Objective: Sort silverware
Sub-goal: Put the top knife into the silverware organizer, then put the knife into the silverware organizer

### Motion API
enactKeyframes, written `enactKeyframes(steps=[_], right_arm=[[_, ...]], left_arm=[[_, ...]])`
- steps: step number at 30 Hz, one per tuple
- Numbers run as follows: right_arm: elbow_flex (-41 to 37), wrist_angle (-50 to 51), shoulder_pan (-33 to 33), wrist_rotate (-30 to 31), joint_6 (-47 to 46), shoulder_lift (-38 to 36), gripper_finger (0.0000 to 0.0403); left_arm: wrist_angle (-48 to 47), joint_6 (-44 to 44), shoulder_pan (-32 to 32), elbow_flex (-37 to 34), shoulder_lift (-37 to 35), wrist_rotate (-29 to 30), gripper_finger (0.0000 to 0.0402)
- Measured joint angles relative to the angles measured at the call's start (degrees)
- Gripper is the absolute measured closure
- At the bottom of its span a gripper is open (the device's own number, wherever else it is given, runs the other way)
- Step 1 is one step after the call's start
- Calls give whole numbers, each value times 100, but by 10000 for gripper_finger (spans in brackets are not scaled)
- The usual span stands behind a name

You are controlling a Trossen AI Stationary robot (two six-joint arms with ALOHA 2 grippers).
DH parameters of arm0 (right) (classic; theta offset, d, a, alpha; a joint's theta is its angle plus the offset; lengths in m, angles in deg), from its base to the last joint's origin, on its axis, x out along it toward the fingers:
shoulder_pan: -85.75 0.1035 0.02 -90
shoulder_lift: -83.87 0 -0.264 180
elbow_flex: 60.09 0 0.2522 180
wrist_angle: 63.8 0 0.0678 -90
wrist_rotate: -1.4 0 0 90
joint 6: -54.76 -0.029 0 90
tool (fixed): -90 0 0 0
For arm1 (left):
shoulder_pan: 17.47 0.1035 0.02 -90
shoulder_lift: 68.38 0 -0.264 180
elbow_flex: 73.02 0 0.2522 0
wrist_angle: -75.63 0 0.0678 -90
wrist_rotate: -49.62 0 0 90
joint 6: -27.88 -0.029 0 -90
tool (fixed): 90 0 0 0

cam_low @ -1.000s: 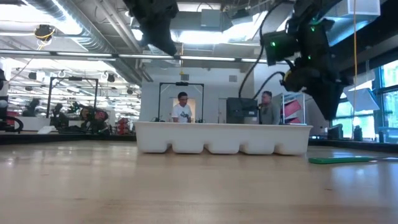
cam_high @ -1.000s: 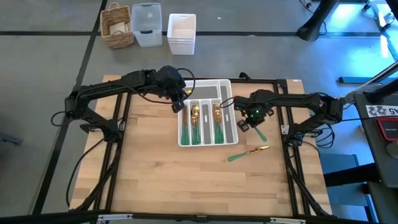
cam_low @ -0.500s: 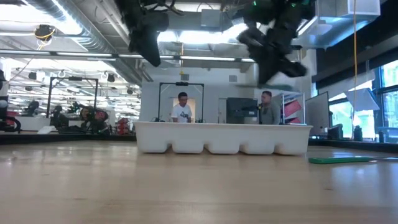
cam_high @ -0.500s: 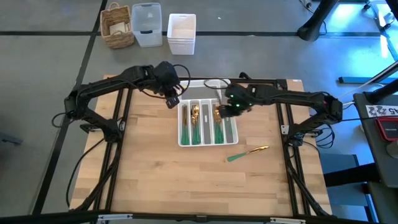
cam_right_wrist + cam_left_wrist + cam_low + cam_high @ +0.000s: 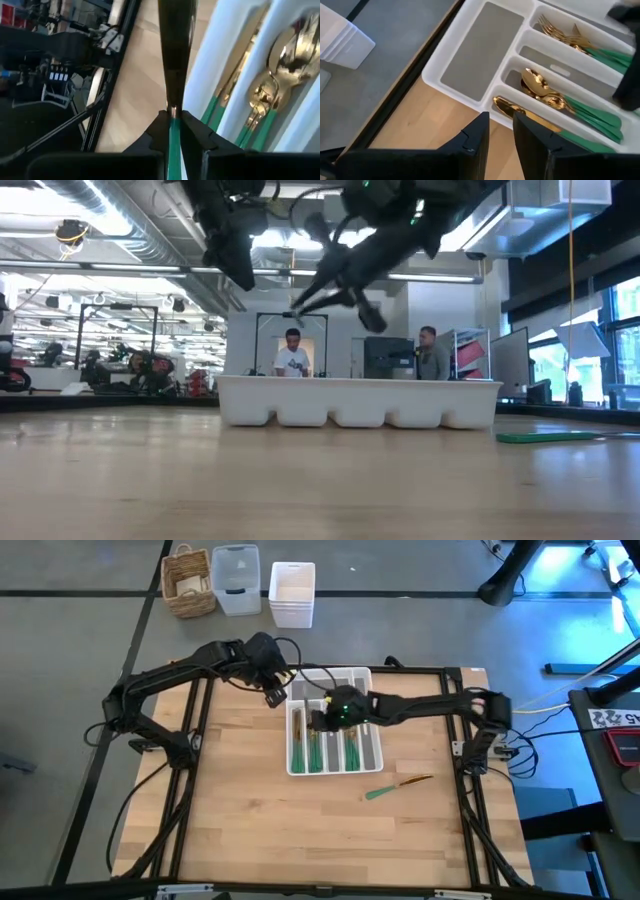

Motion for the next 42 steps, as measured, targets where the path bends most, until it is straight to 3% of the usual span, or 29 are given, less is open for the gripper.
enactKeyframes(steps=[9, 25, 29, 42], right_arm=[[-2, -882, 113, -117, -593, 849, 370], [4, -1008, 434, 668, -722, 1214, 370], [2, -1010, 439, 608, -717, 1296, 369], [-2, -1035, 435, 662, -719, 1357, 306]], left_arm=[[8, 0, 111, 2, -73, 0, 320], [6, 24, 123, 2, -78, -2, 320], [6, 24, 123, 2, -78, 0, 320], [1, 24, 123, 2, -78, 0, 320]])
